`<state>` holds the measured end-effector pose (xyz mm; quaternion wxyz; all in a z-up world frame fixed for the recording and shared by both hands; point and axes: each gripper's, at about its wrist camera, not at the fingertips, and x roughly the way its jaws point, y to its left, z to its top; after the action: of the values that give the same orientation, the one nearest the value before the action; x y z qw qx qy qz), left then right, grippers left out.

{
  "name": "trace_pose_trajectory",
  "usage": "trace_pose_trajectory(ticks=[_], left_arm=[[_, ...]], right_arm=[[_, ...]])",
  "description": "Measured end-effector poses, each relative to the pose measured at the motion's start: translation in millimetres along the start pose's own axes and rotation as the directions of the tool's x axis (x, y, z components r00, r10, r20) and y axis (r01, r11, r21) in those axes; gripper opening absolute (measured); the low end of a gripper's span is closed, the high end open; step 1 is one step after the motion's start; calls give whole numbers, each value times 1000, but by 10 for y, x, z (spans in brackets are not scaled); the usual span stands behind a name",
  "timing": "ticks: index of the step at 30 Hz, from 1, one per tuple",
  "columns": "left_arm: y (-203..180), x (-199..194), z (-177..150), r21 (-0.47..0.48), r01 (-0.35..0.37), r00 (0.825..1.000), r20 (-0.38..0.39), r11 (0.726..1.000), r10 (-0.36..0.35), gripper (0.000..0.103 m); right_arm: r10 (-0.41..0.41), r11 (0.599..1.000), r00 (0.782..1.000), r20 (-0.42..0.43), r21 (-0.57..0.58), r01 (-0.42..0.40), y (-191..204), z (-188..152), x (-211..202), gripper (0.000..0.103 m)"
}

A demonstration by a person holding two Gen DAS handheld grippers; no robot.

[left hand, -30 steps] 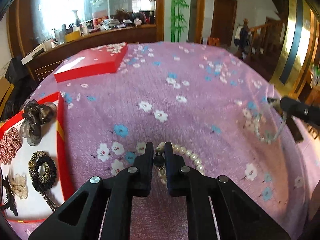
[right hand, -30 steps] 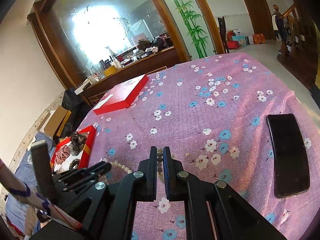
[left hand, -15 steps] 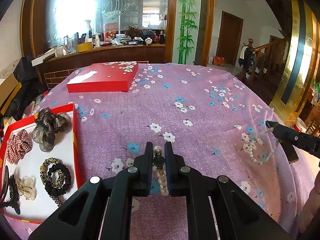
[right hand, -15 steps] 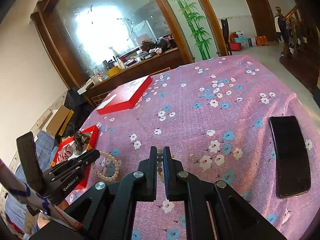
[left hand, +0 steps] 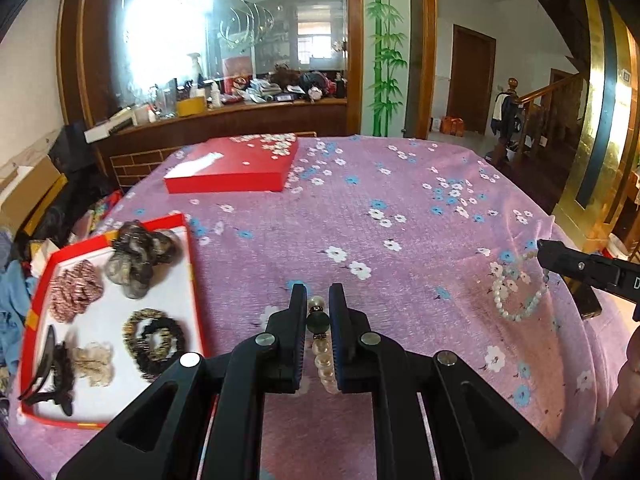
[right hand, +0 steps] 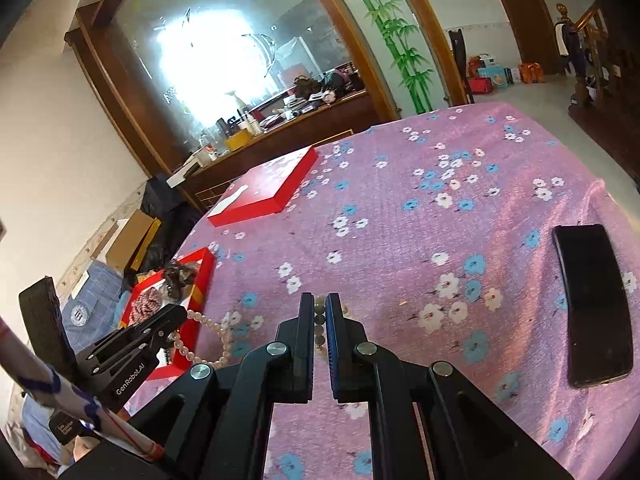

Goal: Organize jewelry
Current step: 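Carry both pearl bracelets over the white tray with both tools, then open both tools to release the pearl bracelets into the tray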

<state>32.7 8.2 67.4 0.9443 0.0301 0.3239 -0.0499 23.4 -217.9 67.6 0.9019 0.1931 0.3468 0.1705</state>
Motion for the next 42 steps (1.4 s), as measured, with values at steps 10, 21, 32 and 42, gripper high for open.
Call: trace_pose_trajectory(ticks=[10, 21, 32, 42], left_arm=[[518, -364, -35, -58, -75, 996, 51, 995, 78, 11], [1405, -498, -230, -201, -161, 985, 29, 966, 170, 11], [2237, -398, -588, -342, -246, 969, -66, 907, 238, 11], [2215, -123, -683, -334, -247, 969, -113, 910, 222, 11]], right_arm=[[89, 994, 995, -54, -54, -92, 665, -73, 165, 6], [196, 964, 967, -162, -150, -221, 1830, -212, 719, 7], [274, 939, 925, -264, -135, -316, 2565, -407, 1378, 7], [217, 955, 902, -374, -108, -275, 2391, -691, 1923, 7]])
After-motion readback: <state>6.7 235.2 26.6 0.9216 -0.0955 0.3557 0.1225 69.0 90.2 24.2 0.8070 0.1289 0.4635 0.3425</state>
